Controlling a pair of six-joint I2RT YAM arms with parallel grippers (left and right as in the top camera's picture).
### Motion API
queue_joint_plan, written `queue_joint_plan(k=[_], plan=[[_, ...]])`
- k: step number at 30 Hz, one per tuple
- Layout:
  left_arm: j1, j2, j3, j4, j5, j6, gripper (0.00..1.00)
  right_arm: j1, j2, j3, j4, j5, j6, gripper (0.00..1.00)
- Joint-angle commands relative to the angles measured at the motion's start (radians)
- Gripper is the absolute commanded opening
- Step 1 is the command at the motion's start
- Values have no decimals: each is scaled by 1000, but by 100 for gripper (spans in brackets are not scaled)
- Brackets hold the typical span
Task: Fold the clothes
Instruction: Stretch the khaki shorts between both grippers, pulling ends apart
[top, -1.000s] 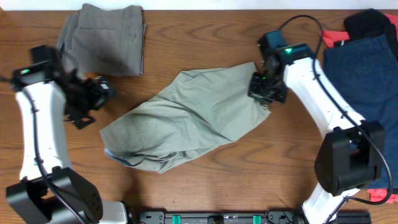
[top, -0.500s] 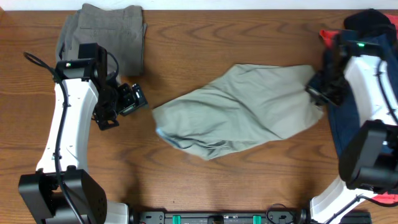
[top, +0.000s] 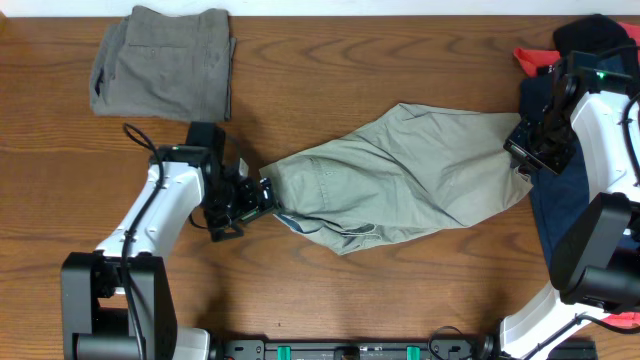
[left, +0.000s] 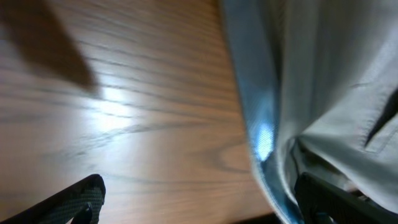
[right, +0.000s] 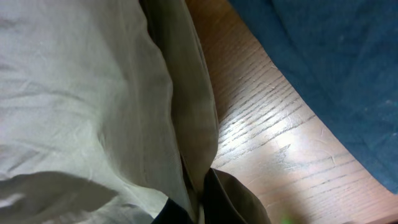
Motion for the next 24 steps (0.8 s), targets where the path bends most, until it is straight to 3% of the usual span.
queue_joint_plan(k=[1,10,12,16,18,20,24], plan=[[0,-7,-4,40,73,-18,98,-5,-21,-1,0,-8,-44,1],[-26,38,-5,101,63,-70,99,-4,-21,-1,7,-23,-44,1],[-40,52,-5,133,66,-96,93,-4,-21,-1,6,-27,-44,1],[-71,80,-5,185,66,-112,63,-5,-21,-1,4,-27,-56,1],[-77,85,-5,200,58,-111,40,-4,-21,-1,5,-26,-60,1],[-76,84,-4,202,21,-112,7,-5,-21,-1,5,-26,-59,1],[-46,81,13,173,-45,-111,6,-5,-21,-1,13,-25,-60,1]])
